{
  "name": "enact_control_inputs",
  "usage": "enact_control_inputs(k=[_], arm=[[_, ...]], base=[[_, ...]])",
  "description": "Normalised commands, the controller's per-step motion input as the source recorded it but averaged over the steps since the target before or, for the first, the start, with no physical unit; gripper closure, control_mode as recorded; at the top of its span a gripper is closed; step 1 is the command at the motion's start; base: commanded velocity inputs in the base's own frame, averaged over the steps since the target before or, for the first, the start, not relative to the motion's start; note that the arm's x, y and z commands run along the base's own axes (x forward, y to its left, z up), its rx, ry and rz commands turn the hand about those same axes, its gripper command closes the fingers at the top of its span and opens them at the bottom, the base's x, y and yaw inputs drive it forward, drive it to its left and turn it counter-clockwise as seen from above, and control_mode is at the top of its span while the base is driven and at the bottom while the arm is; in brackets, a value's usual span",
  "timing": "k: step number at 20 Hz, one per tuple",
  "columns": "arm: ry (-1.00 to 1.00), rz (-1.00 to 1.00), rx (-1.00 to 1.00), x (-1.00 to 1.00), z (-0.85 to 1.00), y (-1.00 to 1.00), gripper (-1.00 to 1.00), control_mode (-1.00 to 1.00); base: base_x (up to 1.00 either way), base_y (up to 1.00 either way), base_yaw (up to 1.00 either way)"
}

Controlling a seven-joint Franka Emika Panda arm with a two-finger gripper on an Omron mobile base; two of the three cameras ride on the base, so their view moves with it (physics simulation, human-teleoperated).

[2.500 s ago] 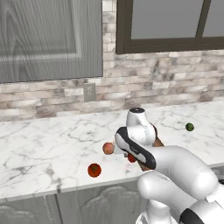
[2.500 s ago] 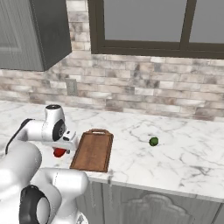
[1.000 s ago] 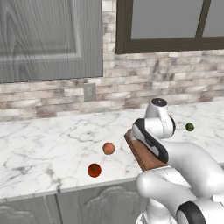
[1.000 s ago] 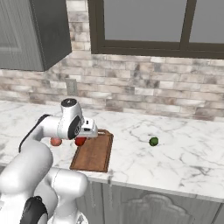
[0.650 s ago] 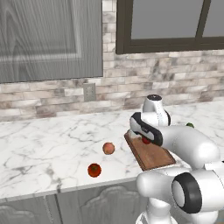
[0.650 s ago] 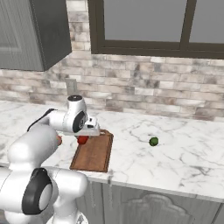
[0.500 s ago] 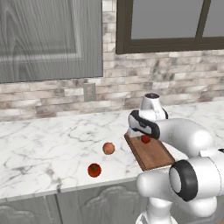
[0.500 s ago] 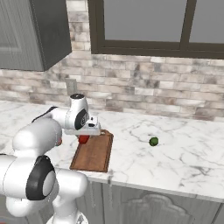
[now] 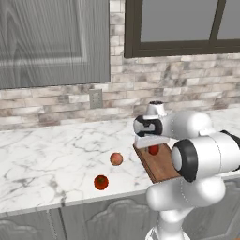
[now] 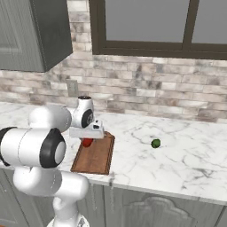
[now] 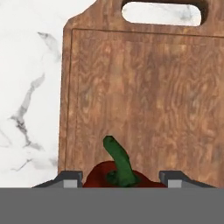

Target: Place the avocado, onion, tomato, and bell pepper on the cutting board.

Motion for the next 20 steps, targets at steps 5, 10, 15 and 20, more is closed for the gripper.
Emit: enact_control_inputs(k=[5,10,15,20], arm=[[0.06,0.0,0.0,0.21,-0.26,0.0,1.0,-1.0],[0.05,0.0,0.0,0.14,-0.25,0.0,1.0,-1.0],[0.06,0.0,0.0,0.08,-0.28,0.01,1.0,-1.0],[0.06,0.0,0.0,0.02,-0.26,0.09,1.0,-1.0]], base=[[0.0,0.0,0.0],[0.0,0.0,0.0],[0.0,0.0,0.0],[0.0,0.0,0.0]])
